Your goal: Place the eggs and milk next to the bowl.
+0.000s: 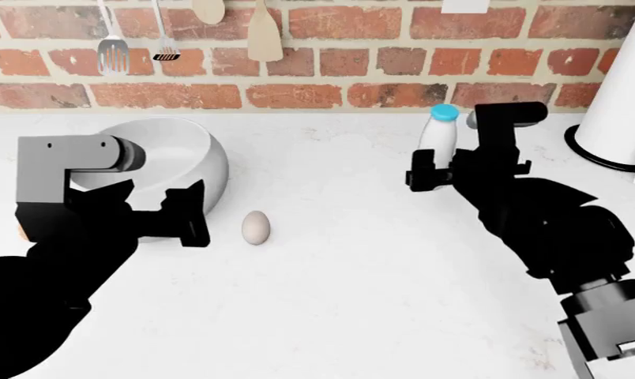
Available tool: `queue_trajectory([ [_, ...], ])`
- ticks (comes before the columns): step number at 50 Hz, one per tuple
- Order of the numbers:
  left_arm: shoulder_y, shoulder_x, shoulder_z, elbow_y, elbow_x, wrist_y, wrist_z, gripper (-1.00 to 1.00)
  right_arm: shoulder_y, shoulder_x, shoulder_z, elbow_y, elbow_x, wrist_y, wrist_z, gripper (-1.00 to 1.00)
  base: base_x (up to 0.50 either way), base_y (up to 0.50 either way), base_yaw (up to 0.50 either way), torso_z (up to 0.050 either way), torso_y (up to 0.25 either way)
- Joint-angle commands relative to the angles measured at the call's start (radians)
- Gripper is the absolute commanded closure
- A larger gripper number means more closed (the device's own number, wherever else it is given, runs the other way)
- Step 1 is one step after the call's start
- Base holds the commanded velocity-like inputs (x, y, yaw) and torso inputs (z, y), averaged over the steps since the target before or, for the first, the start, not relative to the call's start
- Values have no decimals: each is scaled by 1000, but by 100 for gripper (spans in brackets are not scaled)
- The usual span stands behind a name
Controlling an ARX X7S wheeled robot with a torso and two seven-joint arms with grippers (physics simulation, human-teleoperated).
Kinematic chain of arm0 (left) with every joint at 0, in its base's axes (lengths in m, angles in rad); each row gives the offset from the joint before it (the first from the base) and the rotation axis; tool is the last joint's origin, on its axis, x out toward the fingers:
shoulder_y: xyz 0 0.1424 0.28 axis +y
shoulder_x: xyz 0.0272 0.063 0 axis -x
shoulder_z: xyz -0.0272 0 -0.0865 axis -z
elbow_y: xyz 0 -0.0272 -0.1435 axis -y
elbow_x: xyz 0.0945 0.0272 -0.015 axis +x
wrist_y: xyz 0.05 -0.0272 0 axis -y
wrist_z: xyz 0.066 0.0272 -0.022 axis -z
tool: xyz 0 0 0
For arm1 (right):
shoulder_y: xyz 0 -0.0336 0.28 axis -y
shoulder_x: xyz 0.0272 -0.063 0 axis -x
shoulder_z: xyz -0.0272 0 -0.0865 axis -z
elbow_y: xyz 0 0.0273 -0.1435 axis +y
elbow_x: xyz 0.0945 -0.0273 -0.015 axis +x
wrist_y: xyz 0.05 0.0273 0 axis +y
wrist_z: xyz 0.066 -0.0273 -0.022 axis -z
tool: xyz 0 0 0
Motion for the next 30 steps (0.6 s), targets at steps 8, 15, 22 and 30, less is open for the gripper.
queue_trajectory([
  [8,-5,6,15,-7,7,-1,3,-100,-25,27,13,-116,26,14,17,100,0,0,0,0,0],
  [15,-7,8,19,-8,11,-1,3,-100,-41,53,22,-202,45,37,45,100,0,0,0,0,1],
  [22,-5,2,14,-1,2,2,-1,-100,-44,72,23,-283,61,65,71,100,0,0,0,0,0],
  [30,2,-10,2,8,-9,9,-2,-100,-27,77,10,-343,72,98,74,100,0,0,0,0,1],
])
